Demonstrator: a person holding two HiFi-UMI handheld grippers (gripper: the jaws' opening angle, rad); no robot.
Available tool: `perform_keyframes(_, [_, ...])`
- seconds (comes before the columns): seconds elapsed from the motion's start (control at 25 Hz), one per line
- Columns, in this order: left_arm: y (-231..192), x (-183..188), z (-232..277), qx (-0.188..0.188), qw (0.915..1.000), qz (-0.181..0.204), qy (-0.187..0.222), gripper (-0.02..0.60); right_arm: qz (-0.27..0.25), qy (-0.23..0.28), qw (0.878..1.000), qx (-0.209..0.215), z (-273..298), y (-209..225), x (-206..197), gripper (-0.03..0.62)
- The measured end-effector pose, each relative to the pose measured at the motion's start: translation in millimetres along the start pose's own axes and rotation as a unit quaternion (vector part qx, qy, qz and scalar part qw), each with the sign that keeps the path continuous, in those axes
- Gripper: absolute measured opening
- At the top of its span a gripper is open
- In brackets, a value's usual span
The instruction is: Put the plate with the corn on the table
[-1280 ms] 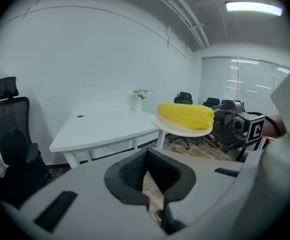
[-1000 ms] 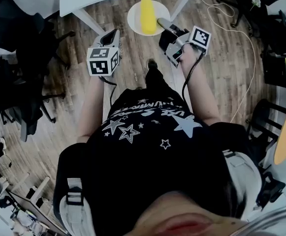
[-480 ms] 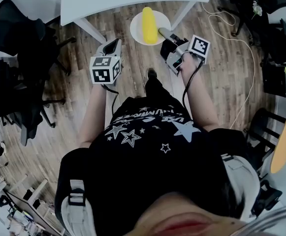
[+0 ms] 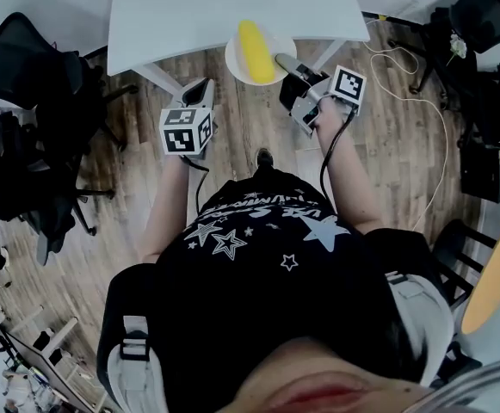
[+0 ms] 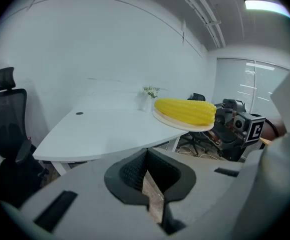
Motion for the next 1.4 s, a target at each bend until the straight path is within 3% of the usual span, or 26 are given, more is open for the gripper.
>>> perform_keyframes(0.36, [-8.4, 46.4, 79.8, 0.023, 0.9996, -0.019, -0.001, 0.006, 0.011, -0.025, 1.000, 0.003, 46.6, 37.3, 78.8, 0.035])
perform_keyframes(0.8, [-20.3, 55.5, 112.2, 0.027, 0.9993, -0.027, -0.004, 0.006, 0.014, -0.028, 0.999, 0.013, 69.8, 56.7, 102.7, 0.037])
perform_keyframes(1.08, [-46.8, 82.4, 152.6, 0.004, 0.9997, -0.021, -0.014, 0.006, 0.015, -0.012, 1.000, 0.007, 102.4, 70.9, 123.0, 0.037])
perform_keyframes(1.4, [-92.6, 139.8, 211.0, -0.015, 0.9995, -0.012, -0.023, 0.006, 0.017, 0.030, 0.999, 0.010, 155.3, 91.6, 167.4, 0.037])
Point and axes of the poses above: the fingertips, and each gripper's own axes: z forward along the fingers, y to its right, x out of its top, the point moved 3 cm from there along -z, backward along the fingers, and after that the axes turned 15 degrees about -z, right-handed, at the moved point
